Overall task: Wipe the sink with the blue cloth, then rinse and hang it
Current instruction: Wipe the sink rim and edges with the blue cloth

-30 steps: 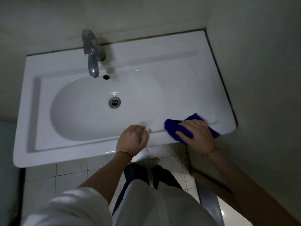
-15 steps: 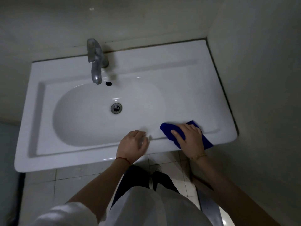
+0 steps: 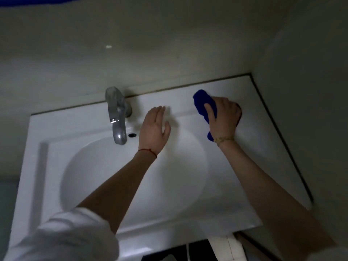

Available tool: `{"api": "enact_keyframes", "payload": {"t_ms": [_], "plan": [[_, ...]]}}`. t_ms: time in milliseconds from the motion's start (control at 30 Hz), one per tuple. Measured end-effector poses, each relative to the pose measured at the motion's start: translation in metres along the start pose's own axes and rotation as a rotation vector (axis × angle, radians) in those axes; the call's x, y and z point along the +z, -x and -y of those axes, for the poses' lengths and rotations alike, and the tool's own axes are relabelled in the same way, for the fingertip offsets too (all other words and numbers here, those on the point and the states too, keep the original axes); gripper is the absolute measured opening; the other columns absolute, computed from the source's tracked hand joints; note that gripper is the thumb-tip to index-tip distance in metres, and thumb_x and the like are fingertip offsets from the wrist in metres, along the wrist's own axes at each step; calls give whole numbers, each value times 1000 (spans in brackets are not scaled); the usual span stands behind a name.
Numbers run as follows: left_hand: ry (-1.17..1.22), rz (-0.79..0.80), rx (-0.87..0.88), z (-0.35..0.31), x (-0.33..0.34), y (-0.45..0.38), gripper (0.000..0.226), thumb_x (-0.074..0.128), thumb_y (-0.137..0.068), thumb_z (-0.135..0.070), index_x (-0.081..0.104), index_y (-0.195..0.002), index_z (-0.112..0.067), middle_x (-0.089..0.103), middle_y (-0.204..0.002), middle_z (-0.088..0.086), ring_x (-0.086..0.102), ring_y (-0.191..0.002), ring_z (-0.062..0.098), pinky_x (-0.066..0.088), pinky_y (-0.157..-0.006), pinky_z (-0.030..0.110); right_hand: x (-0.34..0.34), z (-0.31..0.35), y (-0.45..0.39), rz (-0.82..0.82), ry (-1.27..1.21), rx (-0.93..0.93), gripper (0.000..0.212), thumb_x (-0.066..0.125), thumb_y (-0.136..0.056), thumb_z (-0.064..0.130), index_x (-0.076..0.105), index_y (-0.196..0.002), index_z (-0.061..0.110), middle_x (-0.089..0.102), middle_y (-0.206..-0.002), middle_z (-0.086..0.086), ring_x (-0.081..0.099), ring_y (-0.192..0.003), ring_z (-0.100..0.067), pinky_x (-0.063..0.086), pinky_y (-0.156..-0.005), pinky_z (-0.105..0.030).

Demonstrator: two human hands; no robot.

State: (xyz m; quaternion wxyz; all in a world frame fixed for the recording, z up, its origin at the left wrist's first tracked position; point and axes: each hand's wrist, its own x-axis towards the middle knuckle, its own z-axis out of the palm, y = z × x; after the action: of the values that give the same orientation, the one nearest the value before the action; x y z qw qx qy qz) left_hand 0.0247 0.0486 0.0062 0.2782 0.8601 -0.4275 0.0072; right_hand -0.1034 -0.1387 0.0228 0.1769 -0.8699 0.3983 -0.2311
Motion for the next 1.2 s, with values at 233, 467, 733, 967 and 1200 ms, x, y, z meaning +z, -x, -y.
{"api": "enact_keyframes", "payload": {"t_ms": [233, 467, 733, 967, 1200], "plan": [[-82, 51, 134, 33, 31, -69, 47, 48, -101, -24, 45, -142, -1, 48, -145, 19, 39, -138, 31, 27, -119, 43, 78, 26, -21, 120, 151, -246, 50, 34, -96, 51, 57, -130, 24, 55, -135, 2, 49, -117, -24, 30, -101, -40], [-92, 8, 186, 52, 46, -74, 49, 45, -100, -20, 42, -144, 2, 44, -147, 21, 35, -141, 34, 28, -118, 44, 74, -21, -51, -10, 18, -144, 47, 45, -94, 51, 61, -126, 21, 59, -132, 1, 52, -118, -25, 37, -102, -44], [-117, 7, 166, 55, 51, -73, 52, 37, -102, -28, 42, -145, 1, 43, -149, 18, 33, -143, 30, 29, -119, 41, 92, 8, -37, -8, 1, -362, 43, 50, -94, 49, 64, -123, 20, 60, -129, 2, 52, -117, -21, 34, -107, -39], [-108, -64, 184, 55, 53, -73, 50, 45, -98, -23, 47, -142, 1, 47, -146, 19, 36, -140, 30, 28, -119, 37, 56, -76, -74, -52, -3, -121, 51, 41, -96, 52, 66, -117, 13, 66, -118, -8, 59, -106, -28, 45, -94, -43], [-159, -53, 168, 53, 51, -75, 51, 43, -99, -26, 45, -144, -1, 47, -147, 17, 34, -141, 27, 22, -120, 29, 90, -6, -43, -44, -26, -282, 41, 53, -92, 45, 65, -122, 19, 63, -126, 0, 53, -115, -23, 35, -105, -41]]}}
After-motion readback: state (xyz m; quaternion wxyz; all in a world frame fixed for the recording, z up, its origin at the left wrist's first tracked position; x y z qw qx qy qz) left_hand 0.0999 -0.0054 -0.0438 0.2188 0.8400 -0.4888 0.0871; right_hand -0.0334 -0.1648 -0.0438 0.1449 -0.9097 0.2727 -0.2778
